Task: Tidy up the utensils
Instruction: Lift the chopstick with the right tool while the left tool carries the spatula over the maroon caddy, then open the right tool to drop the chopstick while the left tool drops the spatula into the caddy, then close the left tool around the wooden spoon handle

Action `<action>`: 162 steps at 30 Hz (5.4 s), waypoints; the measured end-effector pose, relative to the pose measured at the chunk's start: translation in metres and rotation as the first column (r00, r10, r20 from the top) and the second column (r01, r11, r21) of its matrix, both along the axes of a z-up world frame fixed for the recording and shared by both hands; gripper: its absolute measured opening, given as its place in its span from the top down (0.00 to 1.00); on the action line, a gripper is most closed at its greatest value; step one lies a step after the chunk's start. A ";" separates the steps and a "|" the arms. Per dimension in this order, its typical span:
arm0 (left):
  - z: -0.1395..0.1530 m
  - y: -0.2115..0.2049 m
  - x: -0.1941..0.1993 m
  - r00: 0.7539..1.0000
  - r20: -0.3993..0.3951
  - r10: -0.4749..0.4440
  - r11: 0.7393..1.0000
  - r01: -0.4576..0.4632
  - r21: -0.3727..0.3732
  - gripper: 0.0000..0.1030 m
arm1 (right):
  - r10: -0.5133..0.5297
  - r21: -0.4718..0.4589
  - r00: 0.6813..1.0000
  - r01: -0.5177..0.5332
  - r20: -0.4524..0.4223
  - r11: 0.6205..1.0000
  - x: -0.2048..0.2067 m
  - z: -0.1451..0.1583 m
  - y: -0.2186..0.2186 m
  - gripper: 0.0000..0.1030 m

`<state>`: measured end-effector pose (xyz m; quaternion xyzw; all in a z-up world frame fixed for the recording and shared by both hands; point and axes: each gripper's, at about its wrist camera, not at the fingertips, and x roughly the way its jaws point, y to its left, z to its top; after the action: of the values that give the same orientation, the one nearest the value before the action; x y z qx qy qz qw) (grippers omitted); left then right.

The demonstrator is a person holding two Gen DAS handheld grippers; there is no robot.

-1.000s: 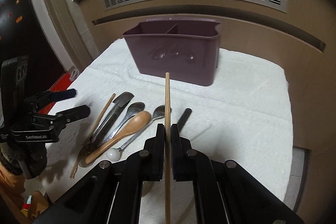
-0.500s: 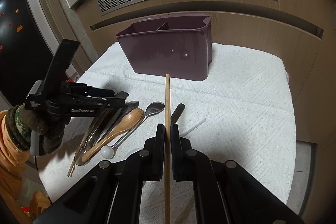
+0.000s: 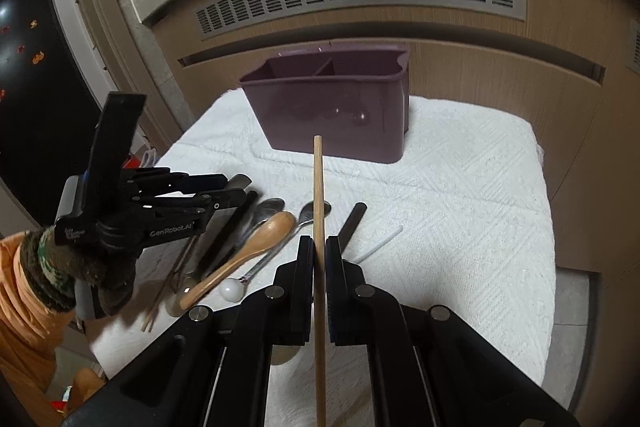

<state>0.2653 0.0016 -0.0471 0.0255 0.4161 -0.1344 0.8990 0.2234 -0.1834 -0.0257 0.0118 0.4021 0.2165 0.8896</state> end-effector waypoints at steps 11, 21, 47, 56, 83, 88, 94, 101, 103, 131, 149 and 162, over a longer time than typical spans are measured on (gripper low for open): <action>0.108 0.015 -0.079 0.933 0.351 0.074 0.996 -0.048 -0.081 0.68 | -0.010 0.019 0.989 0.007 0.148 1.000 -0.038 0.054 0.001 0.94; 0.221 -0.003 -0.040 0.736 0.672 0.086 0.992 -0.003 -0.123 0.68 | -0.040 0.016 0.862 0.037 0.506 0.999 -0.008 0.182 0.012 0.94; 0.062 -0.003 0.157 0.917 0.369 0.150 0.978 -0.084 -0.189 0.68 | -0.069 0.027 0.975 0.065 0.212 0.998 0.191 0.046 0.021 0.94; 0.049 0.003 0.152 0.934 0.300 0.193 0.971 -0.137 -0.197 0.50 | -0.107 0.010 0.983 0.107 0.149 0.994 0.185 0.029 0.011 0.63; -0.001 -0.020 -0.052 0.980 0.126 -0.155 0.986 0.162 -0.049 0.29 | -0.113 -0.186 0.980 0.143 0.164 0.972 0.008 -0.005 -0.007 0.27; -0.013 -0.021 -0.062 0.990 0.077 -0.120 0.990 0.125 -0.067 0.28 | -0.067 -0.251 0.983 0.110 0.173 0.962 -0.017 -0.019 -0.001 0.14; -0.019 -0.027 -0.039 0.984 0.016 -0.179 0.978 0.180 -0.107 0.39 | -0.078 -0.225 0.984 0.113 0.161 0.968 -0.024 -0.024 -0.003 0.14; -0.030 -0.045 0.009 0.972 -0.084 -0.220 0.975 0.218 -0.037 0.70 | -0.100 -0.211 0.977 0.140 0.189 0.968 -0.039 -0.021 -0.014 0.14; -0.031 -0.047 0.019 0.971 -0.104 -0.214 0.977 0.213 -0.019 0.73 | -0.105 -0.221 0.974 0.149 0.201 0.964 -0.043 -0.022 -0.018 0.14; -0.042 -0.070 0.040 0.948 -0.199 -0.248 0.958 0.270 0.093 0.66 | -0.135 -0.170 0.984 0.154 0.119 0.973 -0.039 -0.051 -0.033 0.14; -0.036 -0.053 0.035 0.963 -0.188 -0.194 0.981 0.196 -0.012 0.72 | -0.103 -0.204 0.978 0.139 0.180 0.969 -0.049 -0.033 -0.018 0.14; 0.032 0.043 -0.048 0.979 0.162 0.125 0.987 -0.106 -0.123 0.73 | -0.052 -0.194 0.985 0.084 0.164 0.977 -0.019 -0.009 0.023 0.14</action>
<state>0.2177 0.0444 -0.0151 -0.0389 0.3306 -0.1029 0.9373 0.2045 -0.1607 -0.0350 -0.0813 0.3494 0.1444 0.9222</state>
